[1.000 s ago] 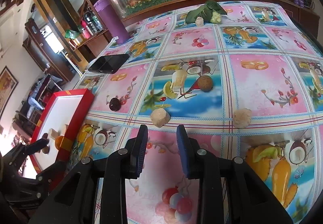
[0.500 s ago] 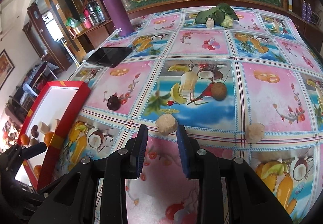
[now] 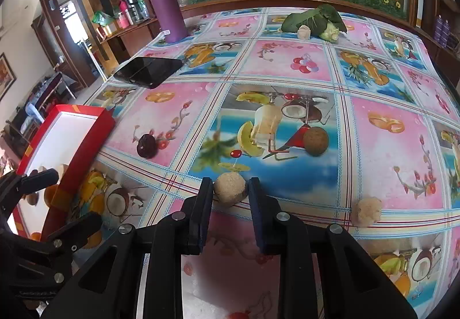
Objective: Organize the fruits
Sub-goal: 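Grasp another red date with the left tool while the right tool grasps a beige piece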
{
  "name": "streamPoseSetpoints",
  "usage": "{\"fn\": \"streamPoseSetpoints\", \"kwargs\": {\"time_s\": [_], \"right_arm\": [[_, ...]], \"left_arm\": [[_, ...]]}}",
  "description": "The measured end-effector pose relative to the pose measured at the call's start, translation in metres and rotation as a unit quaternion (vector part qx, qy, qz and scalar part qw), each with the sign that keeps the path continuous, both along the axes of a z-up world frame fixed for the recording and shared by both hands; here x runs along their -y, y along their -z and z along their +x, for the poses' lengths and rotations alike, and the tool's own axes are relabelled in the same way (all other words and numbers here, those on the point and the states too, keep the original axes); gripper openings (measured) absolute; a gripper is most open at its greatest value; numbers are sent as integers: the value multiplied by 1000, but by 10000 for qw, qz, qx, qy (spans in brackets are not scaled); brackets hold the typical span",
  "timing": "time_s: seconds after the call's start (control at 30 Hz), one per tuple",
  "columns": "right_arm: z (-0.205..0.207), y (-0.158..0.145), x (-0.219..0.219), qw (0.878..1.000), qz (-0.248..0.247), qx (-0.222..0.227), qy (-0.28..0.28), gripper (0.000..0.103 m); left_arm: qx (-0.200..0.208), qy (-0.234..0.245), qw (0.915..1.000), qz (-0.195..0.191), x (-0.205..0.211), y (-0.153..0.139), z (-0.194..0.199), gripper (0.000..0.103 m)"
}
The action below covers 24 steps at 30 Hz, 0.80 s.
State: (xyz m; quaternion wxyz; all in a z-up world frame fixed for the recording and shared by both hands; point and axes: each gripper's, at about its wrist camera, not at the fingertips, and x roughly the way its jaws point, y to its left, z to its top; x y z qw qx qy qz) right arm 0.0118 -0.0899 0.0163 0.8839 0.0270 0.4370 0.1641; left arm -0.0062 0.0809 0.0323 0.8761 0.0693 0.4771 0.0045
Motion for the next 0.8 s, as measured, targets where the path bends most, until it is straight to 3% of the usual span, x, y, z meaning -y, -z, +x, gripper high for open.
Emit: {"fn": "streamPoseSetpoints", "kwargs": {"time_s": [0.23, 0.57, 0.67, 0.73, 0.8], "right_arm": [[7, 1, 19, 9993, 201, -150, 265, 25], [9, 0, 26, 9983, 371, -224, 390, 25], [9, 1, 26, 9983, 364, -218, 392, 25], [9, 1, 26, 9983, 367, -222, 392, 25], [9, 1, 26, 9983, 365, -220, 392, 25]], "left_arm": [[129, -110, 9998, 81, 13, 3, 28, 95], [199, -348, 9991, -100, 21, 12, 56, 94], [192, -433, 9989, -71, 21, 16, 61, 83], [106, -454, 9988, -147, 21, 19, 65, 70], [148, -474, 9985, -237, 21, 19, 66, 66]]}}
